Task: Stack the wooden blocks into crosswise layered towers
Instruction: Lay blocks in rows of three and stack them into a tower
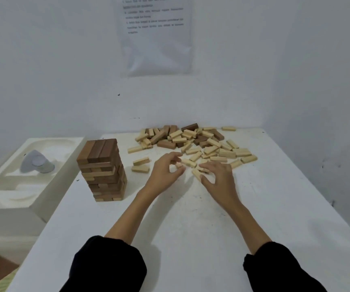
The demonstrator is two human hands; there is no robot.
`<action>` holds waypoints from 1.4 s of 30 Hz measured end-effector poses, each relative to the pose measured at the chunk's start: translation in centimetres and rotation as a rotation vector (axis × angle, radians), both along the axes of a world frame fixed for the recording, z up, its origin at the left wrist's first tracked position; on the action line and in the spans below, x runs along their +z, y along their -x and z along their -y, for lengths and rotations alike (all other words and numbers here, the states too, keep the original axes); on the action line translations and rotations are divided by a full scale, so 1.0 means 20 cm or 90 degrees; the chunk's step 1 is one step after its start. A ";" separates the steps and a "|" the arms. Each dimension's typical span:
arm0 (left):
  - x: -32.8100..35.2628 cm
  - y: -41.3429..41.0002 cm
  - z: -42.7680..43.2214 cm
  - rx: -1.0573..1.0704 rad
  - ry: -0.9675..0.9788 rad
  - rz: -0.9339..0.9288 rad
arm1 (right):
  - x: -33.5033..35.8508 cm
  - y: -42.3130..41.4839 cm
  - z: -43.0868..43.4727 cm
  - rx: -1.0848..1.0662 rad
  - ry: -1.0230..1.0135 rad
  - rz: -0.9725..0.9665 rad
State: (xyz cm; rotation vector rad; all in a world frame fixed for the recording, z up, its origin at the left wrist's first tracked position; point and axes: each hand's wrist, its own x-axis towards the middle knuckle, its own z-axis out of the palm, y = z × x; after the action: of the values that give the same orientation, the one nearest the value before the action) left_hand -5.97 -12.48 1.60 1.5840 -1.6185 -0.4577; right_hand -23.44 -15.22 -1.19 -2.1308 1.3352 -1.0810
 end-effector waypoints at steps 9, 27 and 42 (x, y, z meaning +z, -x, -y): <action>0.03 -0.19 0.49 0.221 0.086 -0.165 | -0.05 -0.28 0.33 -0.126 0.074 0.061; -0.14 -0.53 0.86 0.478 -0.116 0.138 | -0.04 -0.69 0.93 0.078 0.056 -0.117; -0.13 -0.56 0.82 0.501 -0.193 0.200 | -0.07 -0.68 0.92 -0.005 0.061 -0.067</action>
State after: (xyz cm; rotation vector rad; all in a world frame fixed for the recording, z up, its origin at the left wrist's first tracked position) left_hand 5.25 -28.97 -1.04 2.4453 -1.0204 -0.0236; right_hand -9.80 -33.63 -2.60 -2.2823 1.3658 -1.0682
